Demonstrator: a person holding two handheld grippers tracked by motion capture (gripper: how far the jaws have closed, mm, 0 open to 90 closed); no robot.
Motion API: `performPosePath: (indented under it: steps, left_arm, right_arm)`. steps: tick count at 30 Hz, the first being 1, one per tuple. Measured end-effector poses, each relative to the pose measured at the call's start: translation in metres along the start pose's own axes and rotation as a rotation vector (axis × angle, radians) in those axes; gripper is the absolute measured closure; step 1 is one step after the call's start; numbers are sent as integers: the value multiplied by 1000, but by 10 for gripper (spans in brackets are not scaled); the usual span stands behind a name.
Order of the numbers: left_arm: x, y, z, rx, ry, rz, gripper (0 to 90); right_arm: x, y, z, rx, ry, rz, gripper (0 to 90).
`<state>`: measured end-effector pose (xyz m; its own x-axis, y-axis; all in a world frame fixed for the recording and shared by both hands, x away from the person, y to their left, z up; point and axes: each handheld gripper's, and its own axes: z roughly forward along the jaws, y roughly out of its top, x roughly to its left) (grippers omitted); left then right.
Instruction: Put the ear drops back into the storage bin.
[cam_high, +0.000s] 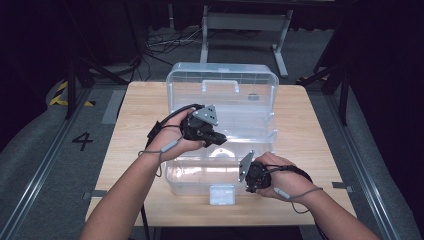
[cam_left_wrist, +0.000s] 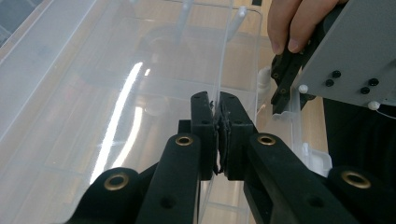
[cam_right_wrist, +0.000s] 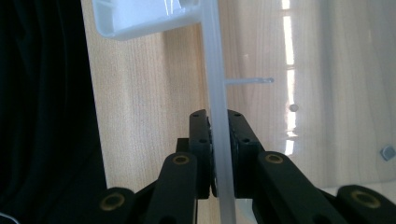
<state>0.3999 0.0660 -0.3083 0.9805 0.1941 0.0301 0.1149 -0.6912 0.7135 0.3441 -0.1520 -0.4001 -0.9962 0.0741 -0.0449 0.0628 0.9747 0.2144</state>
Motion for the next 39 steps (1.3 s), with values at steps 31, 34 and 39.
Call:
performPosePath:
  steps: [31,34,39]
  left_arm:
    - [-19,-6,5,41,-40,18,866]
    - [-21,-6,6,44,-43,19,866]
    - [-23,-7,7,54,-44,25,866]
  right_arm:
    - [5,1,-4,2,-52,-11,816]
    - [5,1,-5,-4,-56,-10,818]
    - [6,1,-10,-10,-60,-13,821]
